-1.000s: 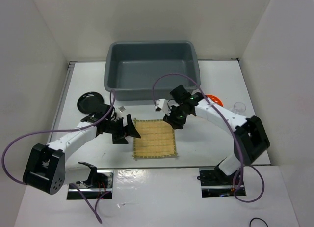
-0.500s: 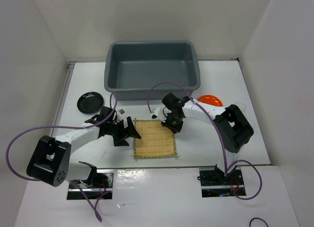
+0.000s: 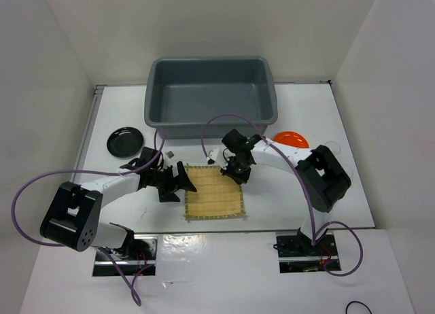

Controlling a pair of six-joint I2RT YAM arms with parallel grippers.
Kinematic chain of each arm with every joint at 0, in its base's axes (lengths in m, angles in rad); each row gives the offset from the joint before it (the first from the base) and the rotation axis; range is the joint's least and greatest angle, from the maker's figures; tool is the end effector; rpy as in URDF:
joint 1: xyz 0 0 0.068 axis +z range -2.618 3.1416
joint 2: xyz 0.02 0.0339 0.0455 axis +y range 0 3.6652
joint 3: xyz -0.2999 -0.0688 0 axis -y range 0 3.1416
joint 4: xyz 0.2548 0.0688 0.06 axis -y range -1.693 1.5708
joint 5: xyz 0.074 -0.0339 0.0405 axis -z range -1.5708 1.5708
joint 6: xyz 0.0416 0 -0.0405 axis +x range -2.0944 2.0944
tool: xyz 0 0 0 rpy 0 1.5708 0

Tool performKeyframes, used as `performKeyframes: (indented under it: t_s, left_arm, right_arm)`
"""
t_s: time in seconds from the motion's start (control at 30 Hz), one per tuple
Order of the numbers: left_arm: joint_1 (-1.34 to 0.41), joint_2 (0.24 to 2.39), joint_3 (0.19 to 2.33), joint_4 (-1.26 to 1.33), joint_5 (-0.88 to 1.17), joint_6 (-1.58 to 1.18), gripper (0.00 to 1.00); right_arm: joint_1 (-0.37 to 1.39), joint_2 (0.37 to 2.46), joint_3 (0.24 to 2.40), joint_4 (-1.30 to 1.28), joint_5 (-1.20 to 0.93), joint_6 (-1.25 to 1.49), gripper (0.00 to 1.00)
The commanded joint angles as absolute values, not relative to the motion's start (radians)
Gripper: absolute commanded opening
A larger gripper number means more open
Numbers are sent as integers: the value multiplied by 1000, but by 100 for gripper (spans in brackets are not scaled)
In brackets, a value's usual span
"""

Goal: Place the mixed dishes into the plastic bin

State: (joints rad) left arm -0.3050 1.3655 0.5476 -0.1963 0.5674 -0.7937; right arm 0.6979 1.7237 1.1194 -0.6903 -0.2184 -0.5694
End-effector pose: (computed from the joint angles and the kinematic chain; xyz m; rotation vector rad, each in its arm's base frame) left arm 0.2170 -0.0917 0.1696 -0.4436 2.7275 -1.0956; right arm 0.2552 0.2258 0.2042 -1.7293 2.2800 0.3386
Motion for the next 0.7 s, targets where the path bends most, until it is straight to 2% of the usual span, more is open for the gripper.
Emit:
performKeyframes:
  t_s: [0.0, 0.23, 0.4, 0.47, 0.5, 0.63, 0.67]
  left_arm:
    - [-310, 1381, 552, -166, 554, -795, 100]
    - [-310, 1368, 554, -166, 572, -795, 100]
    - [-310, 1347, 520, -48, 629, -850, 98]
    - [-310, 1347, 506, 38, 650, -871, 90]
    - [-310, 1361, 493, 70, 673, -893, 75]
    - [-310, 1408, 492, 133, 684, -902, 32]
    - [-310, 1419, 492, 150, 684, -902, 28]
  right_arm:
    - [709, 1795, 1111, -653, -236, -555, 0]
    - [709, 1888, 1131, -614, -245, -515, 0]
    - [709, 1908, 1111, -594, -245, -496, 0]
    - [709, 1908, 1100, -583, -256, -485, 0]
    - [709, 1908, 1100, -583, -256, -485, 0]
    - [709, 1899, 1091, -574, -256, -485, 0]
    - [709, 1890, 1079, -574, -265, -485, 0]
